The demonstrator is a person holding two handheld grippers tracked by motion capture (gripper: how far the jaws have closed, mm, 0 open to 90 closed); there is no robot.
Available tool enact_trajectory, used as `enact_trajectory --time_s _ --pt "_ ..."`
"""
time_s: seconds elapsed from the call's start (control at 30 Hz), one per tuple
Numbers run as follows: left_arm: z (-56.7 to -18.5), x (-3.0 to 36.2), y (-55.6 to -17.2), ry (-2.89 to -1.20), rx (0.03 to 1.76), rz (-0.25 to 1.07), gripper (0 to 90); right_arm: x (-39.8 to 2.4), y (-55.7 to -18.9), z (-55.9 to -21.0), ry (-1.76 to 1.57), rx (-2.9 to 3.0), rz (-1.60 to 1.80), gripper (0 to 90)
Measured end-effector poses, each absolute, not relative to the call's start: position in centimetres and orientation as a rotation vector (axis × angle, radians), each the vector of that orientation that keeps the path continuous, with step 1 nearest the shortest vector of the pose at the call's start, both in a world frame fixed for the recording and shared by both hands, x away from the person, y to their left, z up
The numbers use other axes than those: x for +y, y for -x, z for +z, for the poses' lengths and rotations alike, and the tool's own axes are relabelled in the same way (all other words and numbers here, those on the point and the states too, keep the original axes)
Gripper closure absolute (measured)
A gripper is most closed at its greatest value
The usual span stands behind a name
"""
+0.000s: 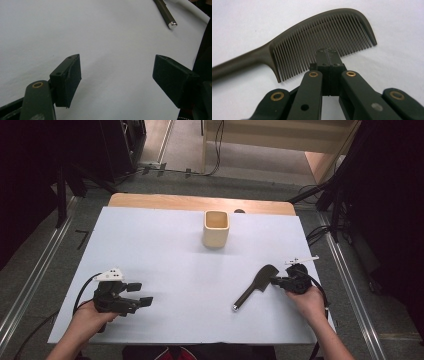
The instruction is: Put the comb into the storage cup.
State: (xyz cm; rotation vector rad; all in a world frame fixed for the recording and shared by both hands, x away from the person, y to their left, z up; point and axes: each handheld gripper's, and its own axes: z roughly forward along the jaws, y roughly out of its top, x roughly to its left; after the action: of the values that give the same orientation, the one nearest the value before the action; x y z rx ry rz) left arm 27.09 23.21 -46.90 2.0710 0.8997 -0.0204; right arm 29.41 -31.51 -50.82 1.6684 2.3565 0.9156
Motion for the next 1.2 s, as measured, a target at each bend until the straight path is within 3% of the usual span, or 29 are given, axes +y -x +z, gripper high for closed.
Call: enact_trajectory --time_s 1.2 --pt "-46.9 23.3 -27.1 -2.073 0.904 -0.018 24.1 -27.5 -33.9 -50.6 -1.600 2.397 0.915 87.6"
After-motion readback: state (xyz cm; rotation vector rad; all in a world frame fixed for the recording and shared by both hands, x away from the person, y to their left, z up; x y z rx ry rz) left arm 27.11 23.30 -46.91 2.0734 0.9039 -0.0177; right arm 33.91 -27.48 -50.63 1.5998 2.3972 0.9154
